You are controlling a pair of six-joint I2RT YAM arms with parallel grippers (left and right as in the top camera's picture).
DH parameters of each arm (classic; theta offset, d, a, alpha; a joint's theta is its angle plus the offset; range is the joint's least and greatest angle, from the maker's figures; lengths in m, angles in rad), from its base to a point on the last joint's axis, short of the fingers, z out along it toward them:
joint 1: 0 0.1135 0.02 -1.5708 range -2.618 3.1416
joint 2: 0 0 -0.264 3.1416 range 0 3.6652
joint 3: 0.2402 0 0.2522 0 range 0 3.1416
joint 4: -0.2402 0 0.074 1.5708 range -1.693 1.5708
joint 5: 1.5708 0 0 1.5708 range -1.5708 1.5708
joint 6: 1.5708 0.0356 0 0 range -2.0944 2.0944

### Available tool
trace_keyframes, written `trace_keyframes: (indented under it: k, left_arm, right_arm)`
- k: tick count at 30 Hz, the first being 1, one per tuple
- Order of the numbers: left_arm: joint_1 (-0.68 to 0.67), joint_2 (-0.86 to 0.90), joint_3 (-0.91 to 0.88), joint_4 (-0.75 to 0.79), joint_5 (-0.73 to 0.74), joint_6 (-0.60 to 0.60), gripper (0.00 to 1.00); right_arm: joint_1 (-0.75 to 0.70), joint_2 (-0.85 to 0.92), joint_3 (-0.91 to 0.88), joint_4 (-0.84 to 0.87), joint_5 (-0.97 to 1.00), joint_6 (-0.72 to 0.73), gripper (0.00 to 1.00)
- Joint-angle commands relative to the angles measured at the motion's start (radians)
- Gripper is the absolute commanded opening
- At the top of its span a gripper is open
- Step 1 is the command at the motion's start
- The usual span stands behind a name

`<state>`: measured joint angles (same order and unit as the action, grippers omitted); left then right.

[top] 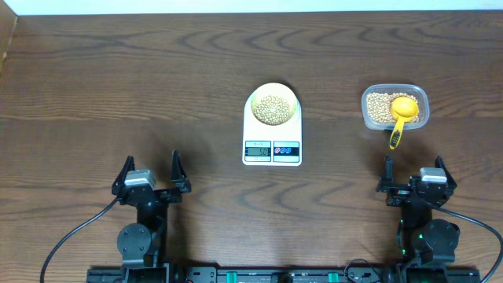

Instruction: Scoop item into bowl and weigh 50g on scale

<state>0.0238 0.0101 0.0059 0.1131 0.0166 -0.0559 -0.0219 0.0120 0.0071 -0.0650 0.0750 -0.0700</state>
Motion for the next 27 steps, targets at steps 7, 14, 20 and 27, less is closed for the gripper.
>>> trace_keyframes:
  k: [7,14,20,27]
  left_arm:
    - [0.007,-0.008,-0.002,-0.173,0.002,-0.005,0.98]
    - [0.007,-0.008,-0.002,-0.183,0.025,0.129,0.98]
    - [0.007,-0.008,-0.002,-0.183,0.007,0.134,0.98]
    - [0.022,-0.008,-0.002,-0.185,-0.006,0.128,0.98]
  right_arm:
    - [-0.001,-0.006,-0.001,-0.005,0.001,-0.01,0.99]
    - [-0.001,-0.006,-0.001,-0.005,0.001,-0.01,0.99]
    - [-0.001,-0.006,-0.001,-0.005,0.001,-0.01,0.99]
    - [-0.001,-0.006,-0.001,-0.005,0.001,-0.01,0.99]
